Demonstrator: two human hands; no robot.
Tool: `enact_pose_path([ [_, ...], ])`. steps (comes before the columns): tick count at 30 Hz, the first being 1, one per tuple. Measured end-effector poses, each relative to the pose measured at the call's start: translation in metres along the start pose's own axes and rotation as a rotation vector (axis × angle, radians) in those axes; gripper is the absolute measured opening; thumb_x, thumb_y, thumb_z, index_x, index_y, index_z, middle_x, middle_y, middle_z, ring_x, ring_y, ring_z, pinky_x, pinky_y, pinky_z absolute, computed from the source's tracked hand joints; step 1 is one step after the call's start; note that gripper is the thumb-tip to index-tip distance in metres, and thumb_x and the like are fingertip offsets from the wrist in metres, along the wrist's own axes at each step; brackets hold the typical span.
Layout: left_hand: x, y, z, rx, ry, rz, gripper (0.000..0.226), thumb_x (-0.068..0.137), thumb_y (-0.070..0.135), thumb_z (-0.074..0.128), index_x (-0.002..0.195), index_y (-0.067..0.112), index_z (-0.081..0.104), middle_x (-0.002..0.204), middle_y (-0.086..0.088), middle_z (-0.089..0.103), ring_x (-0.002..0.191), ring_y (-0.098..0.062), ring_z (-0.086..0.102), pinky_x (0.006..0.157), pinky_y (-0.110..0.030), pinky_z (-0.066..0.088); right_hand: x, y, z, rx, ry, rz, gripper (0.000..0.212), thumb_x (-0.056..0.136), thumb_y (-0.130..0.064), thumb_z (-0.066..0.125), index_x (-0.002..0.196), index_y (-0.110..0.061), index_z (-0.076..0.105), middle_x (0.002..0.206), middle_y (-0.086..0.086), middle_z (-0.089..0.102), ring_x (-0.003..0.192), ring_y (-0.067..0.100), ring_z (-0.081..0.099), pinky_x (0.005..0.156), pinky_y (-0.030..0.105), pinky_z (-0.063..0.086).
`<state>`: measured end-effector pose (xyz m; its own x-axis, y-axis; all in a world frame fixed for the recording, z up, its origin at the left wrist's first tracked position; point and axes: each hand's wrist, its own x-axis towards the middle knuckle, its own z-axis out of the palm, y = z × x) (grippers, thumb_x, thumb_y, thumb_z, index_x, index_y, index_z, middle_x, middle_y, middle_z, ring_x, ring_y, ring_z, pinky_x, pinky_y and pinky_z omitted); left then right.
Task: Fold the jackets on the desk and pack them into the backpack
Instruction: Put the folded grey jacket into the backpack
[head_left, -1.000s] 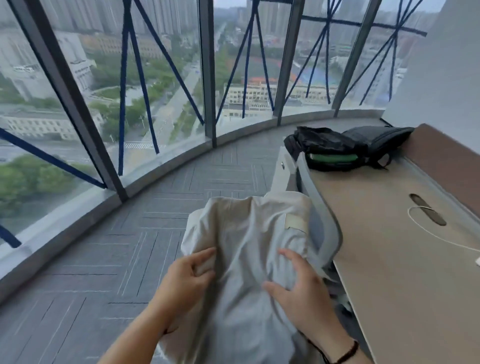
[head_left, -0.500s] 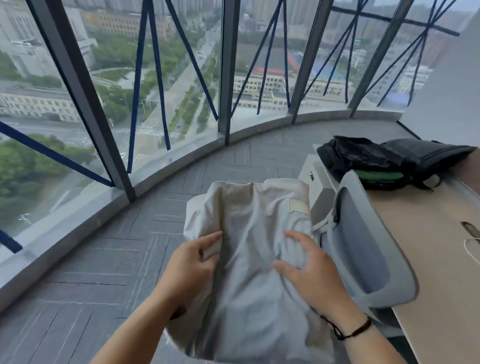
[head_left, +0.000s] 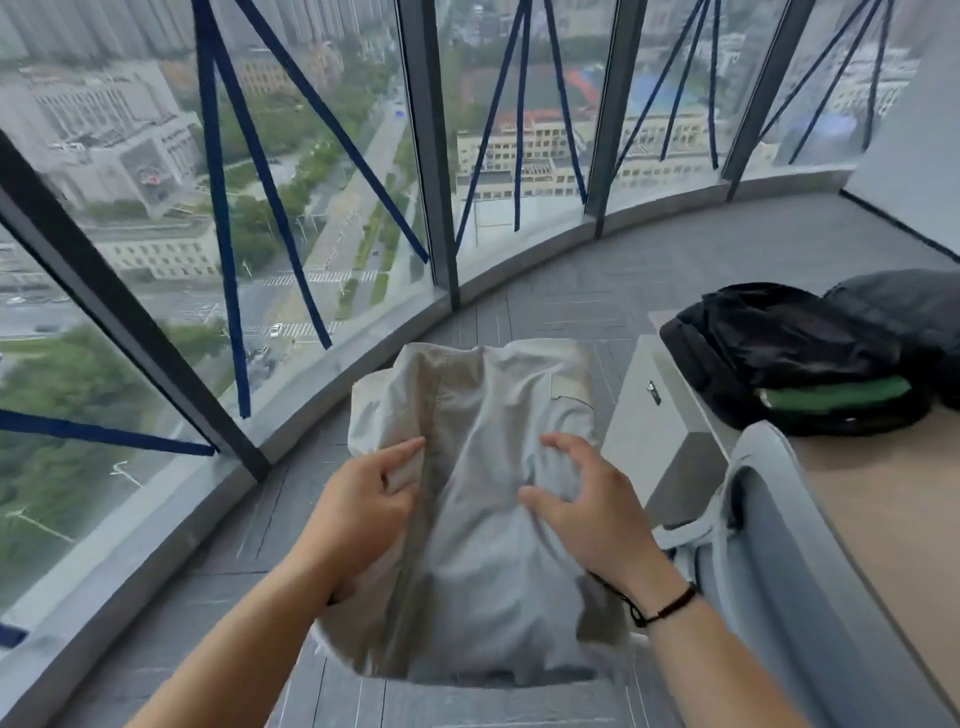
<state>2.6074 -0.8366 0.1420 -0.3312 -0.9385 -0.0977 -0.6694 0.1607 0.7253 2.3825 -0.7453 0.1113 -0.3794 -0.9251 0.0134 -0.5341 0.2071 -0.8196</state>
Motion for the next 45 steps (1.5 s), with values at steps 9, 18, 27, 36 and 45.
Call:
enact_pose_path([
  [9, 0.194, 0.06, 0.062, 0.015, -0.141, 0.165, 0.052, 0.091, 0.018, 0.067, 0.137, 0.04, 0.058, 0.137, 0.012, 0.061, 0.13, -0.011, 0.053, 0.1, -0.02, 0.038, 0.14, 0.049, -0.048, -0.006, 0.188, 0.138, 0.05, 0.082, -0.037, 0.078, 0.128, -0.036, 0.057, 0.122, -0.019, 0.061, 0.113, 0.005, 0.056, 0.099, 0.027, 0.046],
  [18, 0.4, 0.164, 0.138, 0.015, -0.446, 0.441, 0.049, 0.094, 0.023, 0.065, 0.138, 0.044, 0.057, 0.133, 0.01, 0.064, 0.122, -0.014, 0.059, 0.091, -0.021, 0.041, 0.266, 0.078, -0.123, -0.092, 0.496, 0.365, 0.05, 0.083, -0.037, 0.077, 0.13, -0.034, 0.057, 0.118, -0.02, 0.059, 0.109, 0.0, 0.053, 0.083, 0.002, 0.035],
  [27, 0.507, 0.299, 0.252, 0.013, -0.727, 0.748, 0.03, 0.091, 0.013, 0.051, 0.105, 0.032, 0.07, 0.092, 0.026, 0.061, 0.089, -0.006, 0.059, 0.08, -0.024, 0.045, 0.32, 0.142, -0.218, -0.015, 0.783, 0.553, 0.047, 0.084, -0.039, 0.077, 0.125, -0.043, 0.056, 0.119, -0.034, 0.053, 0.106, -0.02, 0.047, 0.081, 0.0, 0.035],
  [36, 0.556, 0.421, 0.415, 0.061, -0.896, 0.822, 0.013, 0.085, 0.004, 0.047, 0.092, 0.011, 0.055, 0.078, 0.01, 0.041, 0.071, 0.0, 0.032, 0.065, -0.01, 0.039, 0.351, 0.273, -0.319, 0.128, 0.949, 0.649, 0.043, 0.083, -0.035, 0.079, 0.117, -0.048, 0.056, 0.116, -0.039, 0.05, 0.107, -0.016, 0.047, 0.084, 0.007, 0.034],
  [45, 0.61, 0.418, 0.561, 0.597, -0.962, 0.653, 0.074, 0.082, 0.016, 0.057, 0.141, 0.054, 0.032, 0.165, -0.016, 0.002, 0.146, -0.035, 0.026, 0.11, -0.043, 0.035, 0.368, 0.369, -0.326, -0.027, 0.866, 1.187, 0.066, 0.088, -0.059, 0.062, 0.144, -0.035, 0.038, 0.162, 0.014, 0.016, 0.144, 0.031, 0.031, 0.107, 0.042, 0.037],
])
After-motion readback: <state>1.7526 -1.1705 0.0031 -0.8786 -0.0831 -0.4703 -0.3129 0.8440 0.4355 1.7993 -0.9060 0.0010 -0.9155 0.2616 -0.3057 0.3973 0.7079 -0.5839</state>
